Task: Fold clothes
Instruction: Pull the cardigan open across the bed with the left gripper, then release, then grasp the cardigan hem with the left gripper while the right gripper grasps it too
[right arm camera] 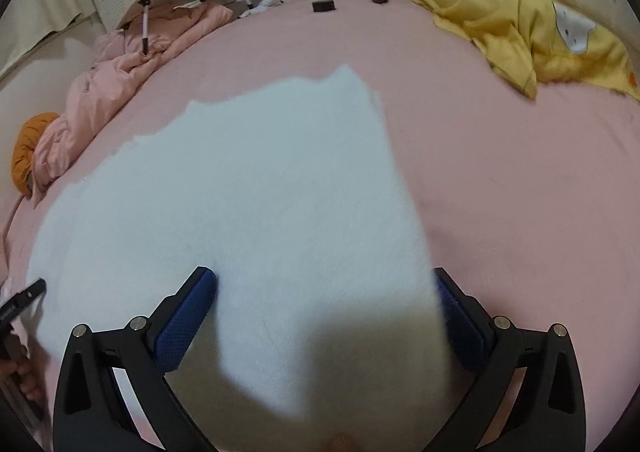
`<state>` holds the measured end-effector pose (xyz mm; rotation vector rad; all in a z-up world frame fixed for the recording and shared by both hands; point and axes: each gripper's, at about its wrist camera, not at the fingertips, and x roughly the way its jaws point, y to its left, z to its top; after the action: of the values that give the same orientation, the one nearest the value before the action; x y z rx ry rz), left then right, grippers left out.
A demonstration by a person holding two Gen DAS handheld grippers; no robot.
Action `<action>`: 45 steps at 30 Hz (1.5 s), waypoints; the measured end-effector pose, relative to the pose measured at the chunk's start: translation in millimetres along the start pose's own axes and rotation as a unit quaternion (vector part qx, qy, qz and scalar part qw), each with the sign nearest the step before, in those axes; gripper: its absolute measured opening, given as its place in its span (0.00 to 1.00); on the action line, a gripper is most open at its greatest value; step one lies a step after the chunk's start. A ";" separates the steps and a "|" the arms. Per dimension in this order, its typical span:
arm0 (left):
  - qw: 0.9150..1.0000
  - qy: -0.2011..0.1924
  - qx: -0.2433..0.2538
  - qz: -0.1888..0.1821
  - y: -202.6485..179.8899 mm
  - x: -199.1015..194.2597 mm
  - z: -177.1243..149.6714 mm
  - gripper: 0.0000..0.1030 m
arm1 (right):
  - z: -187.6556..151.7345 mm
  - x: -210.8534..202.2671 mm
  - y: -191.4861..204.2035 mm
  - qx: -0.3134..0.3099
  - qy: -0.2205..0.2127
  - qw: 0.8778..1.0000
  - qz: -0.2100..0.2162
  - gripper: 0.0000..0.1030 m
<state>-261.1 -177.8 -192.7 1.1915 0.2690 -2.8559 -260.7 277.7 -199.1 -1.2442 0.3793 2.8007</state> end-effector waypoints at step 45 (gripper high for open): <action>0.954 0.113 -0.046 -0.275 13.7 97.1 158.2 0.09 | 156.4 67.2 -24.4 -0.001 0.071 0.974 0.214 0.08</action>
<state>-439.3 -215.3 -154.3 1.6455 0.8576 -3.0867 -415.7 336.1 -152.6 -1.5302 0.7363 3.0586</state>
